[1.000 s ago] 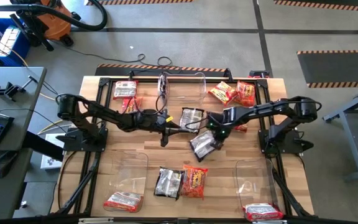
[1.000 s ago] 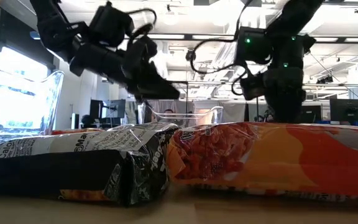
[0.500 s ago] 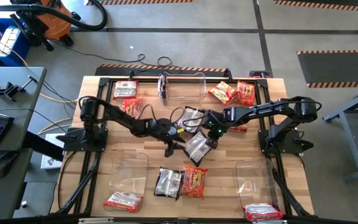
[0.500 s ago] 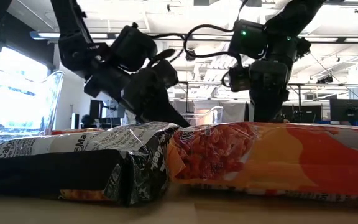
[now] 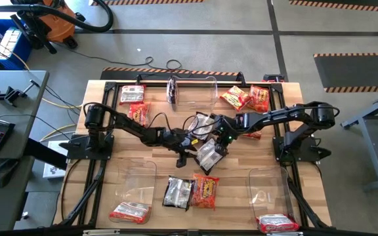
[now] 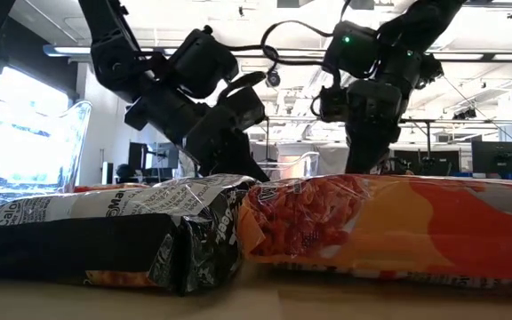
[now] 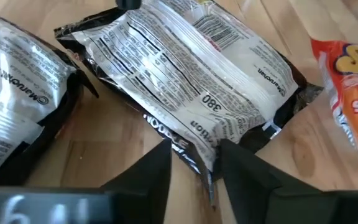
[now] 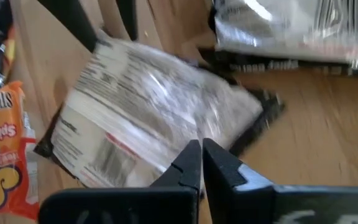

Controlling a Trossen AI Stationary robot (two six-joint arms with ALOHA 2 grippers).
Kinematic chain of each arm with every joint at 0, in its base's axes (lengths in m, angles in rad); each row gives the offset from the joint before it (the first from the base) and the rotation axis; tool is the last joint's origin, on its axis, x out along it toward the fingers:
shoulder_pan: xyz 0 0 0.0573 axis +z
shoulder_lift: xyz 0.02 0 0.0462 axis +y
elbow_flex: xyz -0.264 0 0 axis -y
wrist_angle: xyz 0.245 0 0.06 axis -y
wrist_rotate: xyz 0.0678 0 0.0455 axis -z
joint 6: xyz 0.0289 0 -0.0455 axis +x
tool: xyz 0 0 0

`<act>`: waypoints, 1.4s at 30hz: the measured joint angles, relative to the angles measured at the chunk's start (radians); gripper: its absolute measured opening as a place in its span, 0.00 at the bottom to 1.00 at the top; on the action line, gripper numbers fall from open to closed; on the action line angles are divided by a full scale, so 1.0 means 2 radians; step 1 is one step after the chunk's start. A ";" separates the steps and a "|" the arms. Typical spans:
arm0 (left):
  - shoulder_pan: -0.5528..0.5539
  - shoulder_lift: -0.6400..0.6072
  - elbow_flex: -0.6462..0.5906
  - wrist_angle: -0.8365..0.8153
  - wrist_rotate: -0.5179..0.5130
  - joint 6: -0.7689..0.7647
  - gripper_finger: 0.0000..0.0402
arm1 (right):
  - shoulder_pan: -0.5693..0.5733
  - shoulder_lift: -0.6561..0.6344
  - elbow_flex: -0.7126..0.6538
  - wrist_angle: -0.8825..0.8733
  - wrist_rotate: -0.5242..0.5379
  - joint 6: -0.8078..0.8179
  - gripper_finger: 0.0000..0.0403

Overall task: Sort Maruchan noodles
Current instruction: Put the right black noodle pack into the top transparent bin

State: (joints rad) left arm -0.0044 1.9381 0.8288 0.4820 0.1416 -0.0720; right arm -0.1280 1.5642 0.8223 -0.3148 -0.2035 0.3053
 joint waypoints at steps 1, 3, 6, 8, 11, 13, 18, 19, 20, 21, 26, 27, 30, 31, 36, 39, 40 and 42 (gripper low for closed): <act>-0.001 0.000 0.000 -0.003 0.000 0.005 0.26 | 0.000 0.000 0.001 0.000 0.000 0.000 0.02; -0.001 0.000 0.000 -0.007 -0.001 0.019 0.18 | 0.000 -0.001 0.006 -0.009 -0.006 -0.009 0.04; -0.003 0.000 0.000 -0.008 -0.002 0.040 0.04 | -0.002 -0.019 0.015 -0.033 -0.008 -0.027 0.10; -0.003 0.000 0.000 -0.007 -0.014 0.053 0.02 | -0.004 -0.039 0.015 -0.055 -0.008 -0.039 0.13; -0.003 -0.004 0.000 -0.010 -0.049 0.092 0.01 | -0.009 -0.080 -0.018 -0.028 -0.013 -0.037 0.15; -0.003 -0.006 0.000 -0.006 -0.072 0.120 0.00 | -0.018 -0.107 -0.064 0.040 -0.049 -0.016 0.15; -0.003 -0.025 0.000 -0.005 -0.120 0.186 0.00 | -0.039 -0.159 -0.195 0.247 -0.087 0.092 0.18; -0.003 -0.028 0.000 -0.004 -0.125 0.194 0.00 | -0.041 -0.163 -0.215 0.273 -0.087 0.113 0.20; -0.003 -0.034 0.000 -0.005 -0.128 0.198 0.00 | -0.044 -0.168 -0.232 0.288 -0.087 0.132 0.23; -0.003 -0.038 0.000 -0.004 -0.129 0.198 0.00 | -0.044 -0.170 -0.245 0.303 -0.087 0.150 0.26; -0.005 -0.055 0.000 -0.006 -0.133 0.199 0.00 | -0.038 -0.167 -0.281 0.327 -0.038 0.207 0.47; -0.006 -0.057 0.000 -0.003 -0.136 0.200 0.00 | -0.036 -0.167 -0.285 0.330 -0.028 0.209 0.51; -0.009 -0.062 0.000 -0.006 -0.152 0.209 0.00 | -0.036 -0.167 -0.296 0.355 -0.018 0.210 0.61; -0.009 -0.062 0.000 -0.003 -0.155 0.212 0.00 | -0.036 -0.166 -0.299 0.365 -0.018 0.210 0.63; -0.013 -0.063 0.000 -0.003 -0.162 0.209 0.00 | -0.036 -0.166 -0.304 0.394 -0.020 0.207 0.66; -0.015 -0.063 0.000 -0.002 -0.177 0.209 0.00 | -0.036 -0.166 -0.304 0.407 -0.022 0.205 0.66; -0.015 -0.063 0.000 -0.001 -0.182 0.208 0.00 | -0.036 -0.166 -0.304 0.407 -0.022 0.205 0.66; -0.015 -0.063 0.000 0.007 -0.184 0.201 0.00 | -0.036 -0.165 -0.304 0.407 -0.022 0.205 0.66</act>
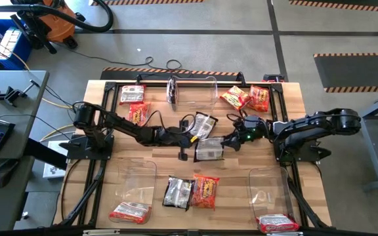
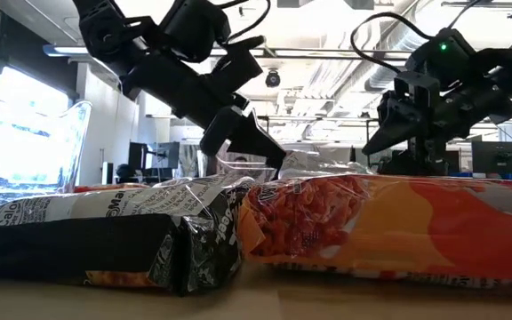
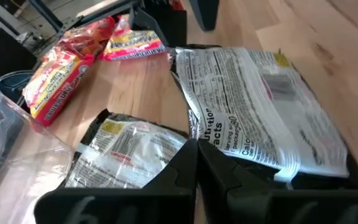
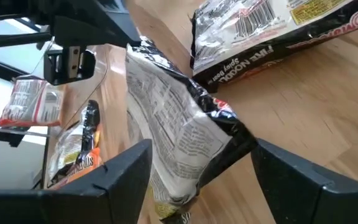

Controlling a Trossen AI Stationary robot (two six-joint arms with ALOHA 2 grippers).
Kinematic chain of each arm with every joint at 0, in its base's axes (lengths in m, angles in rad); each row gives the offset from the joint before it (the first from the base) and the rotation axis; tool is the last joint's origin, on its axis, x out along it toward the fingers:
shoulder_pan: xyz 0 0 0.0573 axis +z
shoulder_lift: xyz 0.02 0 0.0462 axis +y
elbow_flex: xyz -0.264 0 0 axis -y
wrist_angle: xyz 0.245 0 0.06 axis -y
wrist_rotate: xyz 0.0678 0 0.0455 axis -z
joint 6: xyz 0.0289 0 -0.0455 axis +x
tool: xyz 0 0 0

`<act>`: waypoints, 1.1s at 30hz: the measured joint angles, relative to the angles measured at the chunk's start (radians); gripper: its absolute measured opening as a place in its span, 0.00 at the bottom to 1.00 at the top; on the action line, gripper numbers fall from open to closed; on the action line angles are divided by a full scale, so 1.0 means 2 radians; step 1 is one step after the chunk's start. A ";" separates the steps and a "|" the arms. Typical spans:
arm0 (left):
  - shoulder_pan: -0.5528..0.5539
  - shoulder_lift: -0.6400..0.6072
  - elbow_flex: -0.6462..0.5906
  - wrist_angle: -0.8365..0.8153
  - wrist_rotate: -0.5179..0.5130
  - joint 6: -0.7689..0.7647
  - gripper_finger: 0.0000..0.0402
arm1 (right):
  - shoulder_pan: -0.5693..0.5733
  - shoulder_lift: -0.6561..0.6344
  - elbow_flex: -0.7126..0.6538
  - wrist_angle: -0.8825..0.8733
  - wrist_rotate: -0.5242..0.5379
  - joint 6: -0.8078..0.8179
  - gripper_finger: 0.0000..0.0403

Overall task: Sort Maruchan noodles
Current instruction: Put the right black noodle pack into the top transparent bin

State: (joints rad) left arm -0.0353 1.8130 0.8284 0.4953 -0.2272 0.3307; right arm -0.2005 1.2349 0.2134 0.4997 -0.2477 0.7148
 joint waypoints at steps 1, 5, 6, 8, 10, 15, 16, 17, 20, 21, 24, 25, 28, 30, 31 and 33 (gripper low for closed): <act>0.000 0.000 0.000 0.005 0.000 -0.003 0.00 | 0.000 0.004 0.000 0.003 0.000 0.000 0.66; 0.000 0.000 0.000 0.014 0.000 -0.006 0.00 | 0.003 0.035 0.000 0.032 -0.005 0.002 0.66; 0.000 0.000 0.000 0.014 0.000 -0.007 0.00 | 0.006 0.048 0.000 0.048 -0.008 0.002 0.66; 0.000 0.000 0.000 0.014 -0.001 -0.010 0.00 | 0.013 0.075 0.000 0.092 -0.011 0.001 0.66; 0.000 0.000 0.000 0.014 -0.004 -0.015 0.00 | 0.021 0.105 0.000 0.146 -0.015 0.001 0.66; 0.000 0.000 0.000 0.014 -0.015 -0.027 0.00 | 0.039 0.174 0.000 0.247 -0.010 0.002 0.62; 0.000 0.000 0.000 0.014 -0.015 -0.031 0.00 | 0.042 0.186 0.000 0.261 -0.007 0.001 0.60; 0.001 0.000 0.000 0.014 -0.015 -0.034 0.00 | 0.044 0.197 0.000 0.273 -0.004 0.001 0.58; 0.002 0.000 0.000 0.015 -0.017 -0.045 0.00 | 0.052 0.222 0.000 0.304 0.007 0.001 0.48; 0.003 0.000 0.000 0.016 -0.021 -0.049 0.00 | 0.054 0.228 0.000 0.313 0.012 0.001 0.44; 0.008 0.000 0.000 0.019 -0.029 -0.069 0.00 | 0.059 0.238 0.000 0.337 0.022 -0.002 0.31; 0.011 0.000 0.000 0.020 -0.030 -0.079 0.00 | 0.060 0.239 0.000 0.343 0.024 -0.005 0.26; 0.022 -0.012 0.000 0.018 -0.023 -0.105 0.00 | 0.060 0.239 0.000 0.359 0.035 -0.010 0.16; 0.029 -0.029 0.000 0.009 -0.018 -0.115 0.00 | 0.059 0.239 0.000 0.373 0.042 -0.024 0.12; 0.033 -0.040 0.000 0.007 -0.017 -0.120 0.00 | 0.059 0.239 0.001 0.383 0.044 -0.033 0.11; 0.040 -0.064 0.000 -0.002 -0.017 -0.126 0.00 | 0.059 0.239 0.001 0.398 0.044 -0.045 0.11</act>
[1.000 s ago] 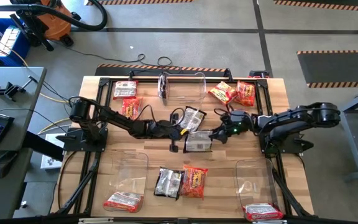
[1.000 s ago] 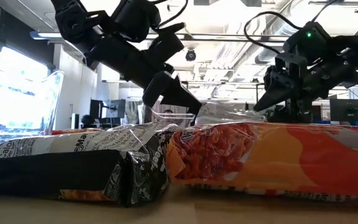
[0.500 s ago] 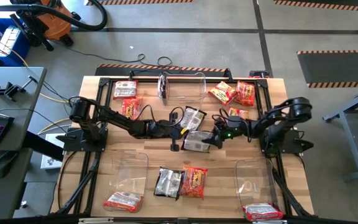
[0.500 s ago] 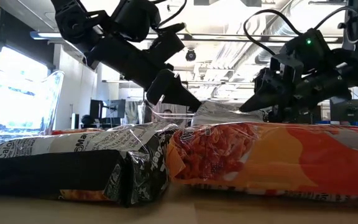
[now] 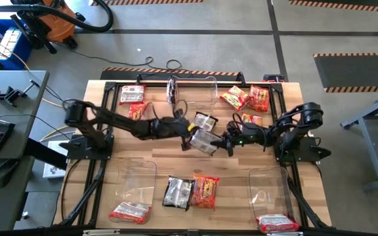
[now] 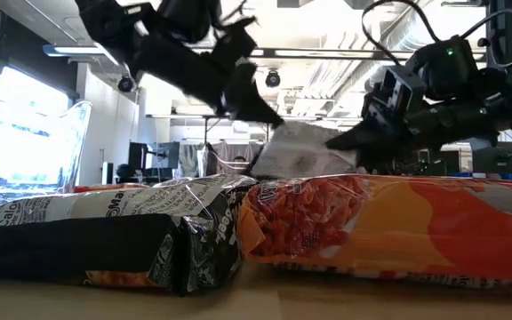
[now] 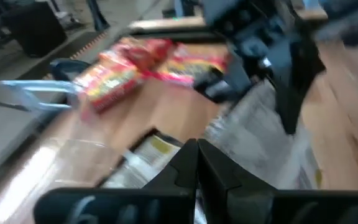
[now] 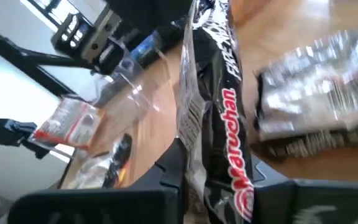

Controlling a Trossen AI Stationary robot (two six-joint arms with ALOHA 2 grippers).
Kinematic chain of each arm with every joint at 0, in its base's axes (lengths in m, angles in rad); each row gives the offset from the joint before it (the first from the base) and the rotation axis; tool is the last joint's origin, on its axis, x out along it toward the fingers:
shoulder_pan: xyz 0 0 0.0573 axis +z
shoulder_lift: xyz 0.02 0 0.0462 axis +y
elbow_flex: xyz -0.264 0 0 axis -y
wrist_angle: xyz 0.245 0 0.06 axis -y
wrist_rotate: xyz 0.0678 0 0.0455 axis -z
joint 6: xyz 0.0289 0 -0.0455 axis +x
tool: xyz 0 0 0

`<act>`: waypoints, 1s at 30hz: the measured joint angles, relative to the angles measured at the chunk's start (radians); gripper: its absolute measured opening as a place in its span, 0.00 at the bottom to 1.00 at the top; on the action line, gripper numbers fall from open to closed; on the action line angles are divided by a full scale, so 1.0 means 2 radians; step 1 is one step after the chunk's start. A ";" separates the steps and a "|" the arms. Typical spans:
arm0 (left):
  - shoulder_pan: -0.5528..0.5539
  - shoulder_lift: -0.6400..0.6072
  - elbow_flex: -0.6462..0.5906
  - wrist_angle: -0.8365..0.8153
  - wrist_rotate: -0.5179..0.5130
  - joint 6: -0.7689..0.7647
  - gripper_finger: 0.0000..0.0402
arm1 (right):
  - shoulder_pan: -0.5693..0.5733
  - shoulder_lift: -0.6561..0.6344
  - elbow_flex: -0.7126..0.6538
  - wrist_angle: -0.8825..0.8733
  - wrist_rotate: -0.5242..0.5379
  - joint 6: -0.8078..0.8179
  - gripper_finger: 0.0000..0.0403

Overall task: Sort Maruchan noodles
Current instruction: Put the right black noodle pack into the top transparent bin

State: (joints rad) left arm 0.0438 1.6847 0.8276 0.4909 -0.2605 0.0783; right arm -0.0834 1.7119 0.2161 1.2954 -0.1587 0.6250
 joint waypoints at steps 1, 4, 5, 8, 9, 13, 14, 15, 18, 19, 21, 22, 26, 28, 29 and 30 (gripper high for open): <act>0.004 -0.016 0.000 -0.010 -0.001 -0.003 0.00 | -0.001 0.000 0.000 0.004 -0.003 -0.007 0.11; 0.014 -0.061 0.001 -0.032 -0.004 -0.024 0.00 | -0.006 -0.004 0.000 0.034 -0.009 -0.030 0.13; 0.017 -0.075 0.001 -0.041 -0.002 -0.034 0.00 | -0.008 -0.008 0.001 0.041 -0.008 -0.041 0.13; 0.027 -0.113 0.001 -0.069 0.008 -0.068 0.00 | -0.017 -0.027 0.006 0.036 -0.007 -0.078 0.13; 0.030 -0.126 -0.001 -0.077 0.010 -0.079 0.00 | -0.020 -0.035 0.008 0.034 -0.007 -0.090 0.12; 0.043 -0.162 -0.048 -0.020 0.047 -0.142 0.00 | -0.032 -0.074 0.018 0.004 -0.004 -0.143 0.12; 0.045 -0.166 -0.065 0.017 0.062 -0.165 0.00 | -0.034 -0.086 0.022 -0.018 0.002 -0.159 0.12; 0.045 -0.170 -0.086 0.058 0.073 -0.190 0.00 | -0.035 -0.098 0.026 -0.040 0.012 -0.178 0.12; 0.047 -0.170 -0.145 0.187 0.090 -0.269 0.00 | -0.037 -0.137 0.056 -0.150 0.072 -0.247 0.12; 0.047 -0.166 -0.158 0.216 0.088 -0.292 0.00 | -0.034 -0.146 0.071 -0.194 0.100 -0.273 0.12; 0.047 -0.160 -0.176 0.240 0.085 -0.328 0.00 | -0.028 -0.162 0.103 -0.272 0.162 -0.327 0.12; 0.047 -0.158 -0.177 0.241 0.083 -0.337 0.01 | -0.024 -0.165 0.124 -0.304 0.196 -0.355 0.12; 0.040 -0.148 -0.167 0.244 0.056 -0.329 0.07 | -0.005 -0.158 0.199 -0.382 0.328 -0.471 0.12; 0.039 -0.148 -0.155 0.241 0.042 -0.311 0.13 | 0.003 -0.146 0.230 -0.391 0.387 -0.534 0.12; 0.039 -0.148 -0.146 0.242 0.035 -0.302 0.16 | 0.006 -0.138 0.245 -0.391 0.410 -0.566 0.12; 0.039 -0.149 -0.139 0.245 0.029 -0.294 0.19 | 0.008 -0.131 0.259 -0.387 0.430 -0.599 0.12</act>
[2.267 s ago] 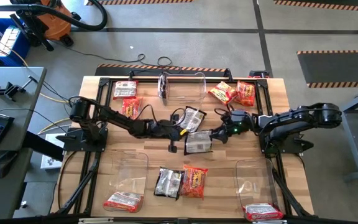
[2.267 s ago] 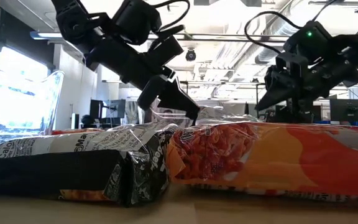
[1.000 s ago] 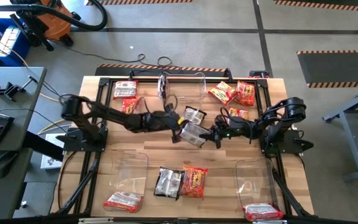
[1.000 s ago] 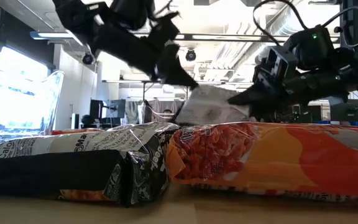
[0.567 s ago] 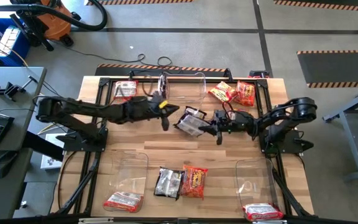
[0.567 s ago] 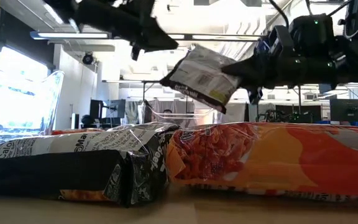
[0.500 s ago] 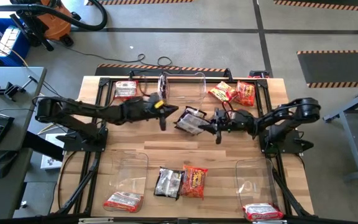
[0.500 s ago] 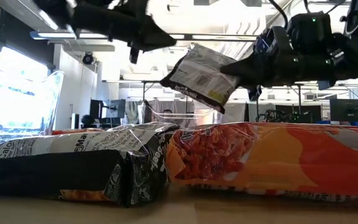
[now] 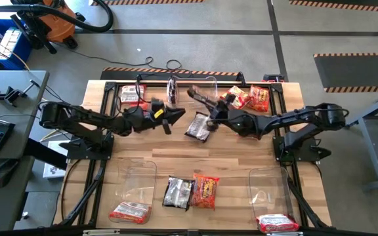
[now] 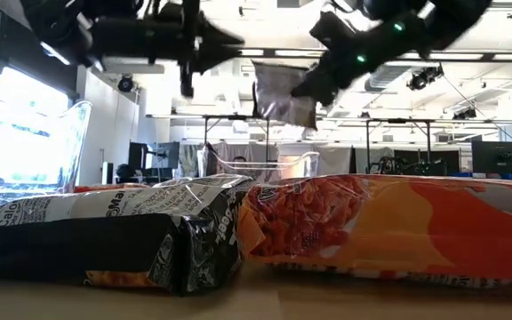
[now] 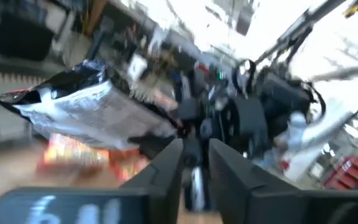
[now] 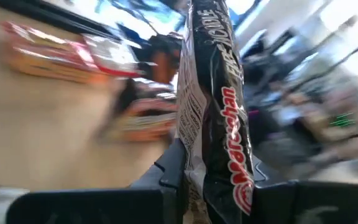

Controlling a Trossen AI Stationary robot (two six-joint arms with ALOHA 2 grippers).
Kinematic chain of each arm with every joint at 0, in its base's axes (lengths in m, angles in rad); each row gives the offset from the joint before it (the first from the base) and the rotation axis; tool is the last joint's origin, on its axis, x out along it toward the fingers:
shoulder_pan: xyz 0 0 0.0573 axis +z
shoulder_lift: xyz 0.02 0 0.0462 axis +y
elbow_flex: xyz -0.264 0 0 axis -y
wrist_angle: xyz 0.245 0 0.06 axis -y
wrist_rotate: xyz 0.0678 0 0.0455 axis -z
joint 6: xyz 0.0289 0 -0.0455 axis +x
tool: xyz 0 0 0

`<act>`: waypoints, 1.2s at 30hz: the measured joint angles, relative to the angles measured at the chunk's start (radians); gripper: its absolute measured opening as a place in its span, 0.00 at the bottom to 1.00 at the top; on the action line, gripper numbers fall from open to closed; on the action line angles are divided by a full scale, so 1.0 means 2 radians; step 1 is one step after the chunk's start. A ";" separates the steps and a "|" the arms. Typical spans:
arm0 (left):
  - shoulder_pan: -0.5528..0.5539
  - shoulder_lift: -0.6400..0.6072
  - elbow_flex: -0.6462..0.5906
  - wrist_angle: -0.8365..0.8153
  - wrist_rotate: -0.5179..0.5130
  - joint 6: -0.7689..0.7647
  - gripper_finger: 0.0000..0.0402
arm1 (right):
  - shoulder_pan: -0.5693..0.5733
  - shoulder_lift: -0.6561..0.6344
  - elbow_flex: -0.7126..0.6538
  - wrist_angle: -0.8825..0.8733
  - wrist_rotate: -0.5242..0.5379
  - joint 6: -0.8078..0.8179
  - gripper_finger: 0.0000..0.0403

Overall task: Sort Maruchan noodles
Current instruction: Put the right black noodle pack into the top transparent bin

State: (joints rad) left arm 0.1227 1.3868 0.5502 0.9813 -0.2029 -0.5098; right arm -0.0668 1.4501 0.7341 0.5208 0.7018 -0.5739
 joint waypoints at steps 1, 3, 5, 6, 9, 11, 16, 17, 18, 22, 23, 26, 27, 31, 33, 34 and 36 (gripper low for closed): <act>0.002 0.000 0.009 -0.001 -0.007 0.009 0.22 | 0.001 0.008 0.014 0.006 0.019 -0.034 0.12; 0.009 0.000 0.023 -0.003 -0.009 0.016 0.28 | 0.001 0.025 0.039 0.024 0.046 -0.106 0.12; 0.016 0.000 0.041 -0.003 -0.010 0.013 0.34 | 0.000 0.041 0.061 0.053 0.056 -0.180 0.12; 0.020 0.000 0.048 -0.005 -0.010 0.010 0.36 | 0.000 0.050 0.072 0.072 0.059 -0.217 0.11; 0.031 0.000 0.063 -0.010 -0.010 -0.015 0.42 | 0.000 0.073 0.103 0.121 0.059 -0.318 0.11; 0.039 0.000 0.071 -0.009 -0.012 -0.036 0.45 | 0.000 0.089 0.124 0.146 0.058 -0.379 0.11; 0.054 0.000 0.079 -0.005 -0.023 -0.083 0.47 | -0.006 0.118 0.174 0.158 0.055 -0.466 0.11; 0.057 0.000 0.080 -0.002 -0.025 -0.089 0.47 | -0.008 0.124 0.183 0.159 0.054 -0.475 0.11; 0.059 0.000 0.080 0.000 -0.027 -0.096 0.47 | -0.010 0.128 0.189 0.158 0.053 -0.484 0.11; 0.066 0.000 0.080 0.005 -0.039 -0.110 0.47 | -0.021 0.137 0.206 0.159 0.041 -0.501 0.11; 0.067 0.000 0.080 0.002 -0.039 -0.111 0.47 | -0.023 0.137 0.207 0.159 0.037 -0.501 0.11; 0.070 0.000 0.080 0.001 -0.048 -0.116 0.47 | -0.029 0.137 0.208 0.167 0.039 -0.501 0.11; 0.070 0.000 0.080 0.003 -0.053 -0.118 0.47 | -0.031 0.137 0.208 0.171 0.040 -0.502 0.11; 0.079 0.000 0.080 0.007 -0.061 -0.120 0.47 | -0.033 0.137 0.208 0.171 0.035 -0.501 0.11; 0.083 0.000 0.080 0.007 -0.062 -0.120 0.47 | -0.033 0.137 0.208 0.172 0.032 -0.499 0.11; 0.084 0.000 0.080 0.008 -0.061 -0.120 0.47 | -0.033 0.137 0.208 0.171 0.032 -0.499 0.11; 0.086 0.000 0.080 0.009 -0.058 -0.120 0.47 | -0.033 0.137 0.208 0.168 0.031 -0.493 0.11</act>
State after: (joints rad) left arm 0.2955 1.3876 0.7094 0.9999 -0.3181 -0.7497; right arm -0.1333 1.7245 1.1500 0.8571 0.7637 -1.5602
